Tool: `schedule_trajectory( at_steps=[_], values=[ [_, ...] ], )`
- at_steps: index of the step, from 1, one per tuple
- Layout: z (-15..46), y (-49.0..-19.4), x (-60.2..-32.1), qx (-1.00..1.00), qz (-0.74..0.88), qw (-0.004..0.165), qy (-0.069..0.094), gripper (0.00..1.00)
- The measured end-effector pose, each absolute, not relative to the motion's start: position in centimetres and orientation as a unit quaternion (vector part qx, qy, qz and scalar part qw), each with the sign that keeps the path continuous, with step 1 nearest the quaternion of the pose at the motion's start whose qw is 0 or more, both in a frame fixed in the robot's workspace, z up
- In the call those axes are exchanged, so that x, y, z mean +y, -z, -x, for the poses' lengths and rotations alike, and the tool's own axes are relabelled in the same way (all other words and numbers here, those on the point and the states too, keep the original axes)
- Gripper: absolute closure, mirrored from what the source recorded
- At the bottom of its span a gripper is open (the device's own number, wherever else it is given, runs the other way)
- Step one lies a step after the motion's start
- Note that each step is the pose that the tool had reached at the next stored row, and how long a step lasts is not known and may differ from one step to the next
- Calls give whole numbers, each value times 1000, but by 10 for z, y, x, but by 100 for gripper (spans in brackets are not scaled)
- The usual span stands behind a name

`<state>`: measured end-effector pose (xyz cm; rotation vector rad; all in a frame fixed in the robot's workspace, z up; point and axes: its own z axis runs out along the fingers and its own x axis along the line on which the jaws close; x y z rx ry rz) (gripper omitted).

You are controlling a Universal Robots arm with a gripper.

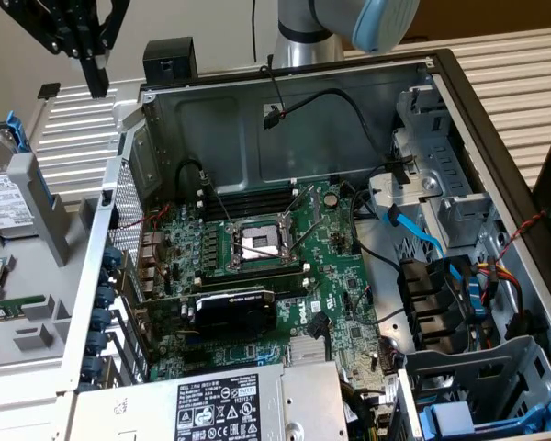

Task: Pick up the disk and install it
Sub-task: 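Reach for the disk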

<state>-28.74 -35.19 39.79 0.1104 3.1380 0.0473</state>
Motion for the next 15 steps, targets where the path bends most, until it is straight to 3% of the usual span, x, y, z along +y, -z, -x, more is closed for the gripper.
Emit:
schedule_trajectory(
  at_steps=[9, 15],
  values=[
    [291, -398, -330, 999, -30, -15, -8, 89],
    [299, -398, -328, 1000, -13, -16, -7, 89]
  ],
)
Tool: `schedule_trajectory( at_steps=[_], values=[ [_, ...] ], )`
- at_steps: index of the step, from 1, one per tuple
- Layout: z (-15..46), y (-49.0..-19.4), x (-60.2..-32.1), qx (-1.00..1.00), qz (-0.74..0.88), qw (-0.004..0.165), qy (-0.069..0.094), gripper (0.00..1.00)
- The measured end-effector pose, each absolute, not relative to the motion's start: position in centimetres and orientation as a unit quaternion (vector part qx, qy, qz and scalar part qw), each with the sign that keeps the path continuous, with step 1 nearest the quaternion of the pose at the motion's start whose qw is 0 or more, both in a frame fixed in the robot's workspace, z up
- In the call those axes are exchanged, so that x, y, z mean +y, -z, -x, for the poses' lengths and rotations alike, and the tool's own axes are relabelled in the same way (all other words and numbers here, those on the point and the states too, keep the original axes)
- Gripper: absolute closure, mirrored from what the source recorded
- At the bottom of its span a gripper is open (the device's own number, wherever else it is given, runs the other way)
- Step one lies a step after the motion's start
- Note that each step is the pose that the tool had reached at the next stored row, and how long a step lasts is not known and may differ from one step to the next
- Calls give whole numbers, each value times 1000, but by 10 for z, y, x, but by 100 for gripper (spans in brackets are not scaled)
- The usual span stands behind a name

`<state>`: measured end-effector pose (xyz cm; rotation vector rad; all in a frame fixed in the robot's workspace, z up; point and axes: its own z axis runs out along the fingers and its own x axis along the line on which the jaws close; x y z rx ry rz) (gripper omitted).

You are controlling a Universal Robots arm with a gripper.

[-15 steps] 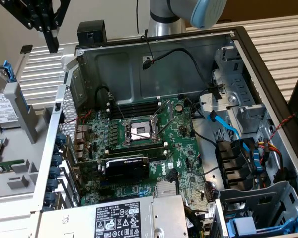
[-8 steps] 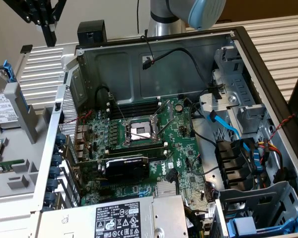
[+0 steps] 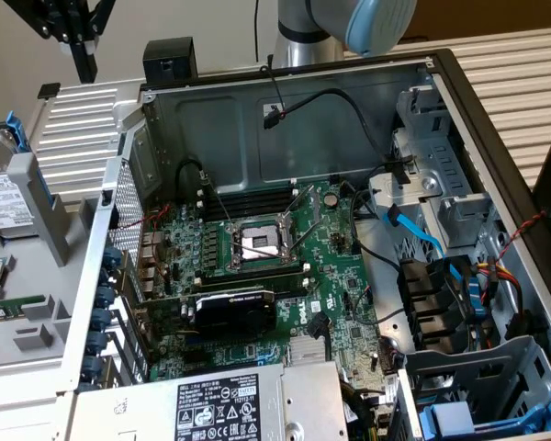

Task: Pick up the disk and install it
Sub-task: 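Reach for the disk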

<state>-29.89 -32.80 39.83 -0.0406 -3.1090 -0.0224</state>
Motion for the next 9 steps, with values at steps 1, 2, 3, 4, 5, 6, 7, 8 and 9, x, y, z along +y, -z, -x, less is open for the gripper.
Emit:
schedule_trajectory(
  at_steps=[1, 2, 3, 4, 5, 6, 7, 8, 9],
  values=[
    [302, -398, -328, -1000, 12, 16, 7, 89],
    [305, -398, -328, -1000, 11, 16, 7, 89],
    [308, -398, -328, -1000, 10, 16, 7, 89],
    [312, -398, -328, -1000, 9, 16, 7, 89],
    [315, -398, -328, -1000, 8, 16, 7, 89],
    [318, -398, -328, -1000, 8, 16, 7, 89],
    [320, -398, -327, -1000, 7, 16, 7, 89],
    [322, -398, -325, -1000, 6, 16, 7, 89],
    [324, -398, -323, -1000, 6, 16, 7, 89]
  ],
)
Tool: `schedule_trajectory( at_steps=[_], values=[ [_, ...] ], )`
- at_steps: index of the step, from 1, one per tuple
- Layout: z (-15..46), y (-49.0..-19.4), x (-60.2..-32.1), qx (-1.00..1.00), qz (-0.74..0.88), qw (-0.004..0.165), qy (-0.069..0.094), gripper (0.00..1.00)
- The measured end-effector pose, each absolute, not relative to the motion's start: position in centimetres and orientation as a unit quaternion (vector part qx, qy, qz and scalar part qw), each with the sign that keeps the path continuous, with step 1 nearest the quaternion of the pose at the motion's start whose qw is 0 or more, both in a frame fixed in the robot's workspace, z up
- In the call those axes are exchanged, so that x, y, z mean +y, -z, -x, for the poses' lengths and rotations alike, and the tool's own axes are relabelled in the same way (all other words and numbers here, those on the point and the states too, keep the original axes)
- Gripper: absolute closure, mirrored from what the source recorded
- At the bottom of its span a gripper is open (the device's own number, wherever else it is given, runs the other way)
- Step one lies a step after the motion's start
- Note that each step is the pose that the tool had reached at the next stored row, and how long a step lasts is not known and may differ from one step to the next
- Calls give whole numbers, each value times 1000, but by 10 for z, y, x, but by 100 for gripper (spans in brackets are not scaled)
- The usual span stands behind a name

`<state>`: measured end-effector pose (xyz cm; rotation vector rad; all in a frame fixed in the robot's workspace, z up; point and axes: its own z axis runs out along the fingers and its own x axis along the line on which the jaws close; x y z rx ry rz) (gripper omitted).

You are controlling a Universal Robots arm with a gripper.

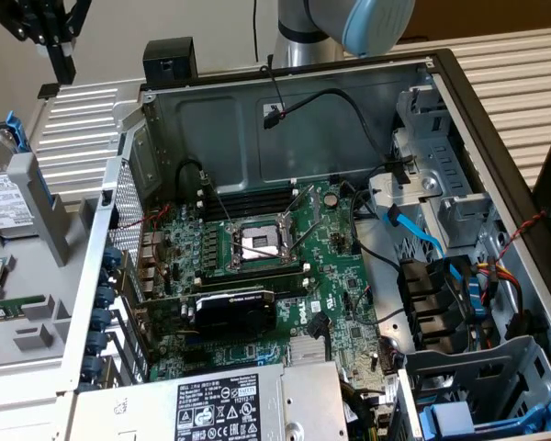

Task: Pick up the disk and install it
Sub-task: 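Reach for the disk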

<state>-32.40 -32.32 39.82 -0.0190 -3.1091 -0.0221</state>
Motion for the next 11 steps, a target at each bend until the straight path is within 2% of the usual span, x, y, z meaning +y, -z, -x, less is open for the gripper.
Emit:
schedule_trajectory(
  at_steps=[11],
  values=[
    [357, -398, -313, -1000, 3, 16, 7, 89]
  ],
)
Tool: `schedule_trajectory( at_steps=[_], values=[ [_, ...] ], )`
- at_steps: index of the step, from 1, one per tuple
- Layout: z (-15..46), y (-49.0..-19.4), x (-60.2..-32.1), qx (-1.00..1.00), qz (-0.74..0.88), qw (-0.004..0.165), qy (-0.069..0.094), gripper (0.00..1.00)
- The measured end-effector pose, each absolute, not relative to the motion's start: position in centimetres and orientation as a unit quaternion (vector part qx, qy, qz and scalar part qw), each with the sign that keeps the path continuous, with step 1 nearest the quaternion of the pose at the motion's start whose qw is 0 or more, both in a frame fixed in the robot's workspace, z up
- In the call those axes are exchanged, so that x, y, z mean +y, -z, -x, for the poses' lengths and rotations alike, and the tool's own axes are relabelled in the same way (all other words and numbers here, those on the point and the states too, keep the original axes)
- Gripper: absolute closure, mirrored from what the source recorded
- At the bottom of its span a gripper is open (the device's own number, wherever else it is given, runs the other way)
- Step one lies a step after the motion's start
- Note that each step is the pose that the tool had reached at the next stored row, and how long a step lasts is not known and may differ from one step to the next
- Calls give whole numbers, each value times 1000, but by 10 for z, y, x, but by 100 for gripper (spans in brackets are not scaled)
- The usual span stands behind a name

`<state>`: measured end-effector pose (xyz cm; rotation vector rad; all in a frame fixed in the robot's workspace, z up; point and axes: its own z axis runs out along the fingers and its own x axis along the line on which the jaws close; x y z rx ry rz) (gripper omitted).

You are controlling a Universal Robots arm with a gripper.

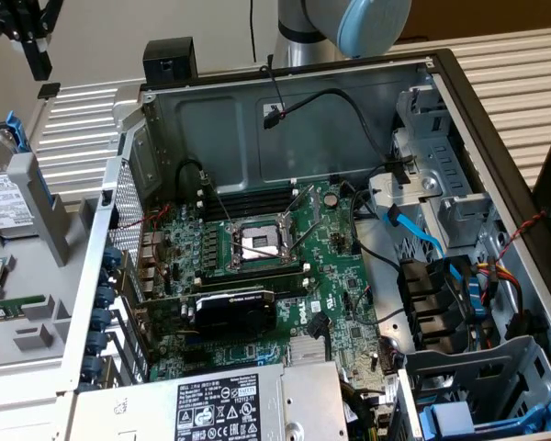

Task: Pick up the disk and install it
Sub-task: 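Reach for the disk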

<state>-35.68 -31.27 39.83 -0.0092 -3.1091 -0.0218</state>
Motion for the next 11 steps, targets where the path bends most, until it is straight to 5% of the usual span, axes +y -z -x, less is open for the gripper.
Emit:
schedule_trajectory(
  at_steps=[11],
  values=[
    [398, -398, -310, -1000, -1, 16, 7, 89]
  ],
)
